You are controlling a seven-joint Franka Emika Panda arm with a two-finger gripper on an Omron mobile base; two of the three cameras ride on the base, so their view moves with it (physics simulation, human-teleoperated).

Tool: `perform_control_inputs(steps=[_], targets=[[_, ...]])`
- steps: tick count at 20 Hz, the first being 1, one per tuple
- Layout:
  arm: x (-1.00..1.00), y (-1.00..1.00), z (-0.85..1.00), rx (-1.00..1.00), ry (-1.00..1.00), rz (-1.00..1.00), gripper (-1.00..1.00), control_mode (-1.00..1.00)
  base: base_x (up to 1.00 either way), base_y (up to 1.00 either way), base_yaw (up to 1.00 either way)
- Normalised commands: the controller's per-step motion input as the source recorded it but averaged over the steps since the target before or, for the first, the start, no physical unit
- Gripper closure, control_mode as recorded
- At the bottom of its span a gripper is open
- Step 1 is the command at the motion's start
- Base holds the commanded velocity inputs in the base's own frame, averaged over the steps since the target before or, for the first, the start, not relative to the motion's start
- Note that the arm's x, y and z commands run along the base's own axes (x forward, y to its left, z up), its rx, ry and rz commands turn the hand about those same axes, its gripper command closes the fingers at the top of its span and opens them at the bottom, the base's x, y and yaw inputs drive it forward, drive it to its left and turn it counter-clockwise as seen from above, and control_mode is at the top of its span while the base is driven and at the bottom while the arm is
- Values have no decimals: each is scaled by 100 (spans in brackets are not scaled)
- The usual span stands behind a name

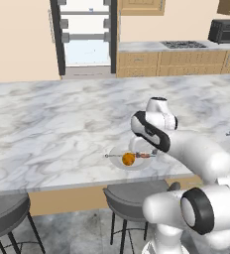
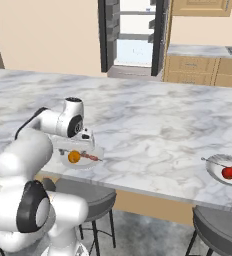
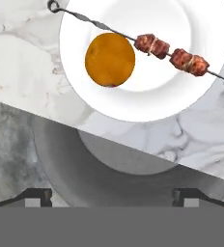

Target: Pick up the apple and orange from the fridge and place one fruit on each plate on the dining counter.

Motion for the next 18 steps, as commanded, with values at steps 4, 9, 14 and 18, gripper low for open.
perform_control_inputs(steps=[4,9,14,18], targets=[[-97,0,89,0,-18,-12,-100,-100,0,0,0],[-100,0,85,0,-22,-4,-100,-100,0,0,0],[-100,-4,90,-4,-17,-1,-100,-100,0,0,0],[-93,-19,81,-9,-10,0,-100,-100,0,0,0]])
